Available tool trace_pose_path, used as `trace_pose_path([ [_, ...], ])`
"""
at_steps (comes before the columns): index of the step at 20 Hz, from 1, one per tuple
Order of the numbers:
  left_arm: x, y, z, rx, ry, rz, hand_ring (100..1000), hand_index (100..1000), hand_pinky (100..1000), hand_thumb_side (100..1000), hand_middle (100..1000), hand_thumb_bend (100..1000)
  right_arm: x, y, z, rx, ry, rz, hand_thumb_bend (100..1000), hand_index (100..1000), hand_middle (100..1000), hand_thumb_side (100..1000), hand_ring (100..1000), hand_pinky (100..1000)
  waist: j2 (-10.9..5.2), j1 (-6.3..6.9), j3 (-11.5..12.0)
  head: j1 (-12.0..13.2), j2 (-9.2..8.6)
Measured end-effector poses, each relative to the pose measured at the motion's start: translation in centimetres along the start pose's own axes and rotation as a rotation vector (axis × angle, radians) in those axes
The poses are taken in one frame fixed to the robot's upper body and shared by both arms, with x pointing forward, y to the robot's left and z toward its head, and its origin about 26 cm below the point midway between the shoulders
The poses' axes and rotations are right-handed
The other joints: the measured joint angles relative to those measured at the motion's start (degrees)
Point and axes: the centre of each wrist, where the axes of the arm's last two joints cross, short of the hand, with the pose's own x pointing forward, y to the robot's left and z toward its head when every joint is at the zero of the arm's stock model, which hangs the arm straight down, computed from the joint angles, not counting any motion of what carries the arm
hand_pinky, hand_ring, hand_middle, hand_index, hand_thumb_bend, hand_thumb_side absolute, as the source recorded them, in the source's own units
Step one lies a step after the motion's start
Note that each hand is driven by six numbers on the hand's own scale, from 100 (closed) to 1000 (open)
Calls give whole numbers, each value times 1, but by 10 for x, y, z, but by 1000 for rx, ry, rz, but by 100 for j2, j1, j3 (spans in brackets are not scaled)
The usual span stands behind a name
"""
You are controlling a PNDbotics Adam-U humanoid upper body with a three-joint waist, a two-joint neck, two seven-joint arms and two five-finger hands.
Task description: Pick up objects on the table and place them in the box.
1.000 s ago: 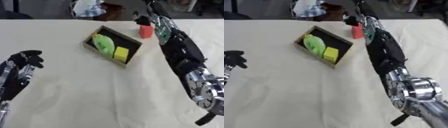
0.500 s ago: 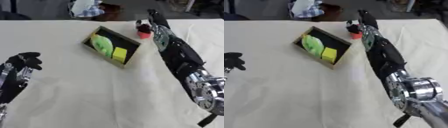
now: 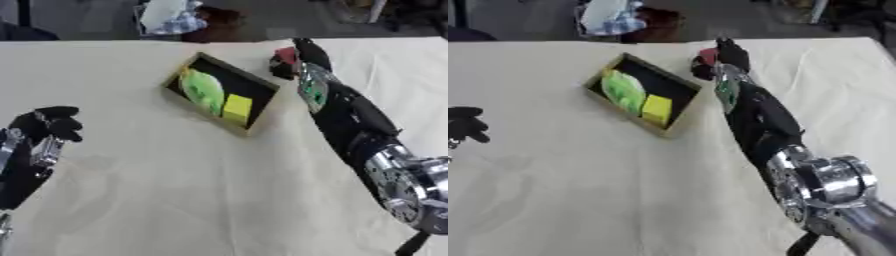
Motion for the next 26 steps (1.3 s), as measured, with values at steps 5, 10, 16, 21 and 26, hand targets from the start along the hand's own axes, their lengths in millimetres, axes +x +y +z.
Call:
trace_pose_path([
  [5,0,-1,0,0,-1,2,553,776,785,755,567,100,-2,6,1,13,11,10,100,1000,867,399,930,940,0,0,0,-6,0],
  [10,0,-2,0,2,-2,7,553,776,786,759,567,100,4,2,2,-38,13,10,100,1000,640,199,825,881,0,0,6,-22,-3],
  [16,0,-2,0,2,-2,8,553,776,787,758,566,100,4,1,3,-135,29,-5,100,991,552,198,784,862,0,0,-1,-45,-10],
  [21,0,-2,0,2,-1,8,554,776,787,757,566,100,4,-1,3,-167,-1,-24,100,985,534,198,778,862,0,-1,-4,-48,-34],
  [26,-1,-2,0,1,3,9,554,775,788,753,566,100,18,-13,3,-177,-95,-32,100,992,538,200,785,870,0,-1,-41,-49,-49],
])
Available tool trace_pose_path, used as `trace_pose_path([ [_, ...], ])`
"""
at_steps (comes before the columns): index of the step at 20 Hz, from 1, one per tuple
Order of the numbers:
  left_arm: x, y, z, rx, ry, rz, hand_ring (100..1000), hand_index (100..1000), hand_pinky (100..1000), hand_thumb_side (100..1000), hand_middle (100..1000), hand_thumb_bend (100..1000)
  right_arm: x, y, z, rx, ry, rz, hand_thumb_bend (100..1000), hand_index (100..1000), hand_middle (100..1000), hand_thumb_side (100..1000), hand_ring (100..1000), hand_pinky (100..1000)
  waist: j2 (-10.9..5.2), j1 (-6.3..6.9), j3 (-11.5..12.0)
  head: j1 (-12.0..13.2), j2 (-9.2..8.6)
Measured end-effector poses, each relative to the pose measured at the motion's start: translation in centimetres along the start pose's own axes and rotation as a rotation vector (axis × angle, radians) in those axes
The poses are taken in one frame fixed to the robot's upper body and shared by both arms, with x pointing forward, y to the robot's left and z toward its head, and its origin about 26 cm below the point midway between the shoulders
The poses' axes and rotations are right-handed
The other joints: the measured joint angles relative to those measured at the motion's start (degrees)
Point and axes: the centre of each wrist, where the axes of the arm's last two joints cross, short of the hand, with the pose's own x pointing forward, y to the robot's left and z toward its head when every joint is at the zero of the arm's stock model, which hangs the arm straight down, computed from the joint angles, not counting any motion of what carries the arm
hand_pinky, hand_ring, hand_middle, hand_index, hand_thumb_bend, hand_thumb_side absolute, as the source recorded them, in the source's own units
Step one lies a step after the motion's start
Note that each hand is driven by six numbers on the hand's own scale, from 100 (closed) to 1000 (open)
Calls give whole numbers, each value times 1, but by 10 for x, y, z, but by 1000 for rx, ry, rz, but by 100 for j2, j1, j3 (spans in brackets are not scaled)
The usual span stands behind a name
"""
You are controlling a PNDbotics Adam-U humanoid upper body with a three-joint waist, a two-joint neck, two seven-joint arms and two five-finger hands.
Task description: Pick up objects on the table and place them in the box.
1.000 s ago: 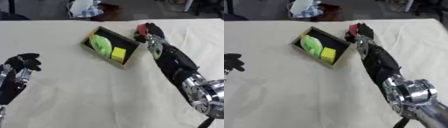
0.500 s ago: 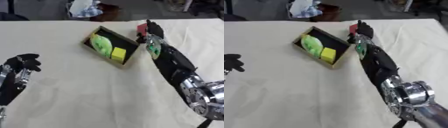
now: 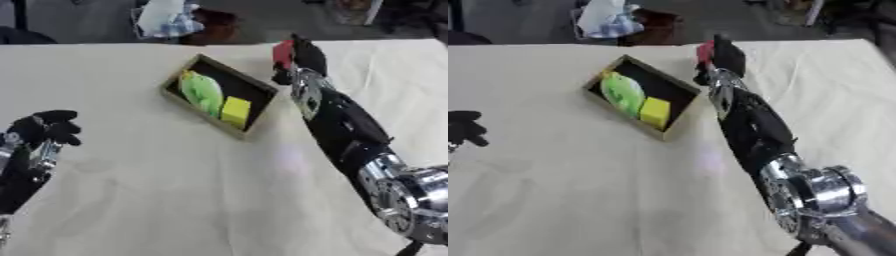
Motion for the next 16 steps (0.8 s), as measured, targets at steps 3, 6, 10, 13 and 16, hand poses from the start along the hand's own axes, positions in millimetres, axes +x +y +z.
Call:
trace_pose_path([
  [3,0,0,0,0,1,1,554,775,788,752,566,100,18,-9,0,7,-101,-2,100,994,540,199,790,872,0,0,-15,0,-1],
  [6,0,0,0,0,1,2,554,775,788,748,566,100,32,-12,2,38,-199,9,100,998,549,198,799,876,0,0,-31,0,-1],
  [10,0,0,0,0,1,2,554,775,788,746,566,100,45,-7,8,109,-317,32,100,1000,556,200,805,881,0,0,-47,2,-1],
  [13,0,0,0,1,1,2,554,775,788,746,566,100,47,0,12,175,-377,30,100,1000,556,200,805,881,-1,0,-70,4,-1],
  [16,0,0,0,1,1,2,554,775,788,746,566,100,47,0,13,224,-421,21,100,1000,556,200,805,881,-1,0,-72,5,-1],
])
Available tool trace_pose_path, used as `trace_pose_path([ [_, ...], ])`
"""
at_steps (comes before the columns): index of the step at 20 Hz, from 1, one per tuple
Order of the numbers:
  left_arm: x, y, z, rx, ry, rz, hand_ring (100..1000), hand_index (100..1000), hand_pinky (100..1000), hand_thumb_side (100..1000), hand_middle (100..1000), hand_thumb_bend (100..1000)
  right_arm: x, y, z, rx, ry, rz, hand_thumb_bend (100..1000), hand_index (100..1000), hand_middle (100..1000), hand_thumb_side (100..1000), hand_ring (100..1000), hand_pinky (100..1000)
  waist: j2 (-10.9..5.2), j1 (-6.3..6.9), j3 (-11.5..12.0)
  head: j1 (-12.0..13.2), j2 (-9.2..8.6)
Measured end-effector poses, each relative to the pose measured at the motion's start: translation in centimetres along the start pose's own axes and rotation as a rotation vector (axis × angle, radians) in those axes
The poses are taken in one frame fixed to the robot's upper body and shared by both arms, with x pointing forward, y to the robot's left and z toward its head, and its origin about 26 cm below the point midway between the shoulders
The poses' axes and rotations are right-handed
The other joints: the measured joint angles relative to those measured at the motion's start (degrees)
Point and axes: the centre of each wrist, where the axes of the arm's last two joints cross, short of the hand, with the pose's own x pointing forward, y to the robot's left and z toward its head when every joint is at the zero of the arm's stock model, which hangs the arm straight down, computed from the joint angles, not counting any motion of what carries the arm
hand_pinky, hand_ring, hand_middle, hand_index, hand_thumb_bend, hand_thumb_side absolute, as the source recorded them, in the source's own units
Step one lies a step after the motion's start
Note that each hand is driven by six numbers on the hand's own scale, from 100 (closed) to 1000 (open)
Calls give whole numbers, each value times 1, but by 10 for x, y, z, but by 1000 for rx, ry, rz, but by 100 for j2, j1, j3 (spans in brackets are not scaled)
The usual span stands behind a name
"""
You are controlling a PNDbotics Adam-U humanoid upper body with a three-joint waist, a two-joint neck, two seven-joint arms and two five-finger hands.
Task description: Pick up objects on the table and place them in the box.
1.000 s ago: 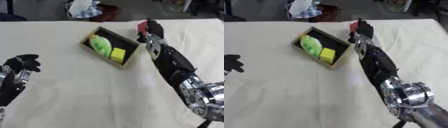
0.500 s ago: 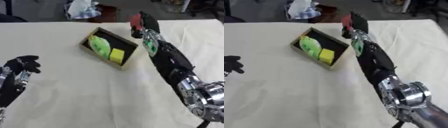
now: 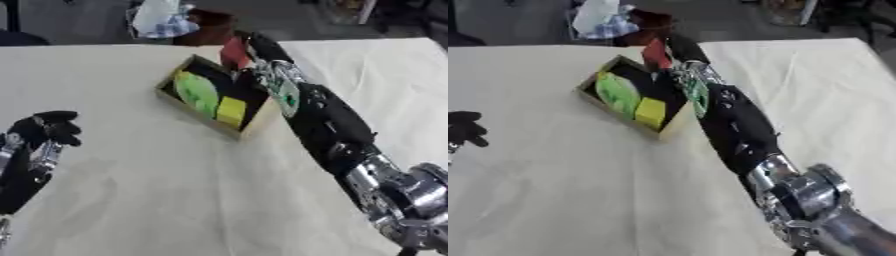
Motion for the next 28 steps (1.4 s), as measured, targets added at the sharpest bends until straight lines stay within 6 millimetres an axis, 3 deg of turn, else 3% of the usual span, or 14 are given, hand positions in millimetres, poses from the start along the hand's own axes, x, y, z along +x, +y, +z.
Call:
trace_pose_path([
  [1,0,0,0,0,0,0,554,776,789,746,566,100,-1,-1,0,13,-13,-2,100,1000,585,374,817,890,0,0,0,0,0],
  [2,0,0,0,0,0,0,554,776,789,746,566,100,-3,0,1,29,-25,-1,100,1000,585,374,817,890,0,0,0,-1,0],
  [3,0,0,0,0,0,0,554,776,789,746,568,100,-2,3,1,52,-42,3,100,1000,605,530,823,895,0,0,-10,-1,0],
  [4,0,0,0,0,0,0,554,776,789,746,568,100,-1,7,2,79,-64,11,100,1000,605,530,823,895,-1,0,-33,0,0],
  [5,0,0,0,0,0,0,557,776,789,747,568,100,1,10,2,106,-87,22,100,1000,662,766,837,900,-2,0,-45,1,0],
  [6,0,0,0,0,0,0,557,776,789,747,569,100,3,12,3,132,-110,32,100,1000,671,784,838,901,-3,0,-45,1,0],
  [7,0,0,0,0,0,0,558,776,790,747,569,100,4,14,3,155,-133,39,100,1000,746,931,859,908,-4,0,-46,4,0],
  [8,0,0,0,0,0,0,558,776,790,747,569,100,6,15,3,177,-156,46,100,1000,746,931,859,908,-5,0,-51,7,0],
  [9,0,0,0,1,0,0,558,776,790,747,569,100,7,15,3,198,-178,54,100,1000,798,1000,877,918,-5,0,-62,13,1],
  [13,0,0,0,1,1,0,559,776,790,745,569,100,9,14,3,264,-252,74,100,1000,916,1000,911,937,-5,0,-68,26,1],
  [16,0,0,0,3,1,0,559,776,790,745,569,100,10,5,1,282,-307,73,100,1000,944,1000,918,942,-5,0,-71,42,1],
  [20,-1,1,1,9,3,-1,559,776,791,745,569,100,6,-19,0,263,-375,52,100,1000,975,887,930,947,-5,-1,-89,52,1],
  [21,-1,1,1,10,5,-1,559,775,790,745,569,100,5,-28,0,253,-394,47,100,1000,980,808,931,948,-6,-2,-96,56,1],
  [28,-3,1,2,12,13,1,559,775,790,749,569,100,-6,-85,6,110,-498,10,100,1000,976,566,924,944,-6,-22,-136,118,3],
])
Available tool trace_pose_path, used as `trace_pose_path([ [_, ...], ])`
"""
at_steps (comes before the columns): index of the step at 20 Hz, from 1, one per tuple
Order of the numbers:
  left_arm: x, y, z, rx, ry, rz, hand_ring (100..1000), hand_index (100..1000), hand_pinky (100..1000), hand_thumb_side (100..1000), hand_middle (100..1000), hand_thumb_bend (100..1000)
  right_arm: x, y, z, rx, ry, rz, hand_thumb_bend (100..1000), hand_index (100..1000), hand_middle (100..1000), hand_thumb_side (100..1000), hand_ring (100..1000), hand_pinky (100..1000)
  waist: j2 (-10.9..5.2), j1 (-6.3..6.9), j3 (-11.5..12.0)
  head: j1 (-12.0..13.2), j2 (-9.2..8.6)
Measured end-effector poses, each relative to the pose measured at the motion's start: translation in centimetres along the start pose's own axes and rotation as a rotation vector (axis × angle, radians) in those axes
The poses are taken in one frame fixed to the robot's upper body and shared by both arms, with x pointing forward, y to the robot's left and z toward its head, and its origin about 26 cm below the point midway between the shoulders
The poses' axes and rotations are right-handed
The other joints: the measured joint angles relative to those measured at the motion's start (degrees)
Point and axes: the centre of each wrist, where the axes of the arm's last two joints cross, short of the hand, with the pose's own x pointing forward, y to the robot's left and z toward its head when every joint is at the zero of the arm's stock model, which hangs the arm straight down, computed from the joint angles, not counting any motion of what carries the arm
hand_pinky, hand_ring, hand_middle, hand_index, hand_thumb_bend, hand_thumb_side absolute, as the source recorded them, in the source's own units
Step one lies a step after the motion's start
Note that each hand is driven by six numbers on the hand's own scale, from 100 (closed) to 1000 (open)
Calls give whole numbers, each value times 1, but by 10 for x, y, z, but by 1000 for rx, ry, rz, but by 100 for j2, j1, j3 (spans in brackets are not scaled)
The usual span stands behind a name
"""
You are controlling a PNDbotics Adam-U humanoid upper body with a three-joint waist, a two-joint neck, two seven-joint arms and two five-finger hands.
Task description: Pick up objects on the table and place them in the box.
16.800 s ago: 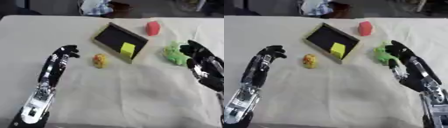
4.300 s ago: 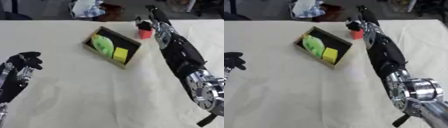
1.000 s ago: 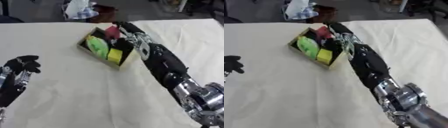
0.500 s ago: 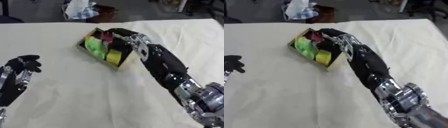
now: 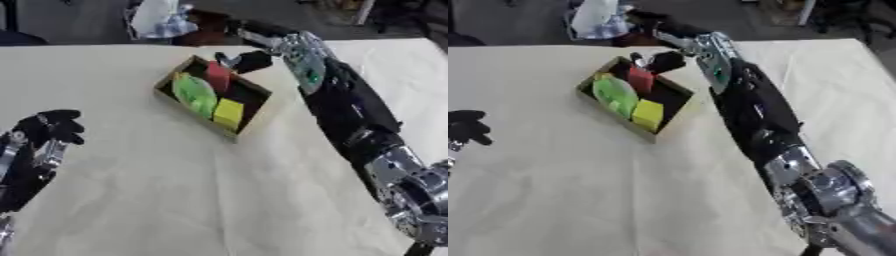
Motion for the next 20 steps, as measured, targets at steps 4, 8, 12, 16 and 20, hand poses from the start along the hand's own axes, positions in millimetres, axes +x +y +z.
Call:
trace_pose_path([
  [4,-1,0,1,3,3,0,558,774,791,755,568,100,-2,-25,16,-123,-40,11,100,1000,929,355,878,927,0,-12,-56,57,2],
  [8,-3,1,2,14,13,0,559,773,791,756,568,100,-8,-30,41,-255,-53,-3,100,1000,895,342,838,917,0,-12,-144,139,32],
  [12,-5,2,4,30,23,-1,560,771,789,763,569,100,-11,-21,65,-369,-65,-36,100,1000,851,431,792,905,0,-17,-225,260,59],
  [16,-6,3,4,51,29,0,561,770,787,761,572,100,-8,-5,84,-467,-65,-94,100,1000,815,504,756,903,0,-17,-308,368,101],
  [20,-8,2,7,82,33,12,566,771,790,761,579,100,3,22,94,-557,-60,-198,100,989,801,523,738,907,0,-17,-423,500,130],
])
